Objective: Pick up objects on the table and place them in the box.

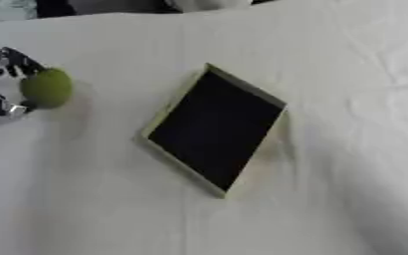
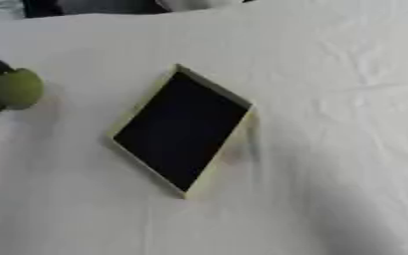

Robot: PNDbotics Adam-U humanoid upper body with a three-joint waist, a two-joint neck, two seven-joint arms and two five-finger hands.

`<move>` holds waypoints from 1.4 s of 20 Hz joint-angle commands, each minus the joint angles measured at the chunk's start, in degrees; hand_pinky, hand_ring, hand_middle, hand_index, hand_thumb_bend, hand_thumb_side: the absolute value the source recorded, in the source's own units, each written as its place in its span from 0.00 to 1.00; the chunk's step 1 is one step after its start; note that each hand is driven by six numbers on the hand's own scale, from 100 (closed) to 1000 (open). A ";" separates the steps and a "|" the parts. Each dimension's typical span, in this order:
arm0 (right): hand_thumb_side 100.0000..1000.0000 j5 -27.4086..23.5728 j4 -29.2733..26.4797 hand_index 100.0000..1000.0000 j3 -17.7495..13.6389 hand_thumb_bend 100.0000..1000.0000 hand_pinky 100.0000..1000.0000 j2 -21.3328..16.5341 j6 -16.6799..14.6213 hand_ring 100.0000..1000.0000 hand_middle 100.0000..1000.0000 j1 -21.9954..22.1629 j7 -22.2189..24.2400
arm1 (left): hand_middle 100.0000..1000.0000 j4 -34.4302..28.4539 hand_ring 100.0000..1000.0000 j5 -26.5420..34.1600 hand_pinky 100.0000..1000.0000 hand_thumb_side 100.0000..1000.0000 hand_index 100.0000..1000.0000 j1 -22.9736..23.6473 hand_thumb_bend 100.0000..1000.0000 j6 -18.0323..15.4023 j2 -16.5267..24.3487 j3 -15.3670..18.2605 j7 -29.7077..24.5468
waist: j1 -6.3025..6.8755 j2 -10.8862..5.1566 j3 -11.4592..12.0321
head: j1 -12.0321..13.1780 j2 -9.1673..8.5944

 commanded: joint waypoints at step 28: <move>0.48 -0.35 -1.21 0.83 0.16 0.00 0.68 -0.53 0.10 0.78 0.56 -0.59 0.69 | 0.84 -0.27 0.93 -13.88 0.95 0.00 0.96 -3.28 0.45 -0.17 -2.11 2.39 8.64 | -0.34 -1.34 -0.21 | 0.21 -0.19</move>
